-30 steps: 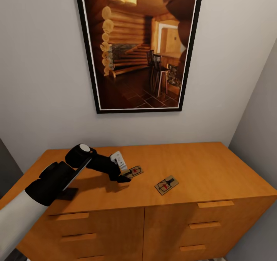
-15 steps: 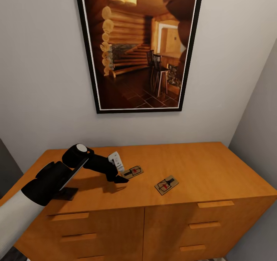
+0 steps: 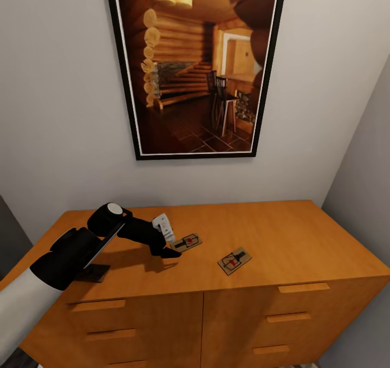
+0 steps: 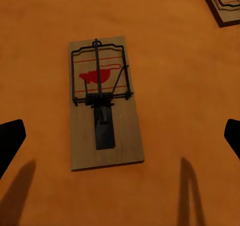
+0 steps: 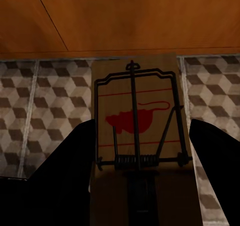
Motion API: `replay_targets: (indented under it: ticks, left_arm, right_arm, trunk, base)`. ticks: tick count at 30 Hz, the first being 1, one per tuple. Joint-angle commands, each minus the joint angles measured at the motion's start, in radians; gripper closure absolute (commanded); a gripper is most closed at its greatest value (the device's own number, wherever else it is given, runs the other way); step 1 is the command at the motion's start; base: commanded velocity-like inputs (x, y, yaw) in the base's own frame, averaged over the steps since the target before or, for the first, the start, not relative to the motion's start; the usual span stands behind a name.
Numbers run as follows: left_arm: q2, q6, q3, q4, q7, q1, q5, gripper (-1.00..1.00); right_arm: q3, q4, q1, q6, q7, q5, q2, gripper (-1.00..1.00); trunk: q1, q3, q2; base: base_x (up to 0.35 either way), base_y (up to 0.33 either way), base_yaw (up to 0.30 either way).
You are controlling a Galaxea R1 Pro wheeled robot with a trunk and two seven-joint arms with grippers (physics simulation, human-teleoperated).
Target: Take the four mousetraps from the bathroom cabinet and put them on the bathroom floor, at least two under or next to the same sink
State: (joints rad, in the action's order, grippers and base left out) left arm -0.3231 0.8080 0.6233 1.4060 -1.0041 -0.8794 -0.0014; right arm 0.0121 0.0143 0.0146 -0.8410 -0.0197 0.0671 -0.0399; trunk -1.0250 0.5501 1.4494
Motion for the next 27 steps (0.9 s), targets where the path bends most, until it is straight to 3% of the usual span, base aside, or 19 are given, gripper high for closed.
replay_targets:
  ticks: [1,27]
  left_arm:
    - [-0.001,0.007,0.001,0.001,-0.002,-0.001,0.000,-1.00]
    - [0.001,0.006,0.001,-0.007,-0.002,-0.001,0.000,-1.00]
  right_arm:
    - [0.000,0.000,0.001,-0.003,0.000,0.002,0.000,1.00]
    - [0.000,0.000,0.001,-0.002,0.000,0.002,0.000,1.00]
  trunk:
    - [0.000,0.001,0.001]
    - [0.000,0.001,0.001]
  base:
    - [0.000,0.000,0.000]
    - [0.000,0.000,0.000]
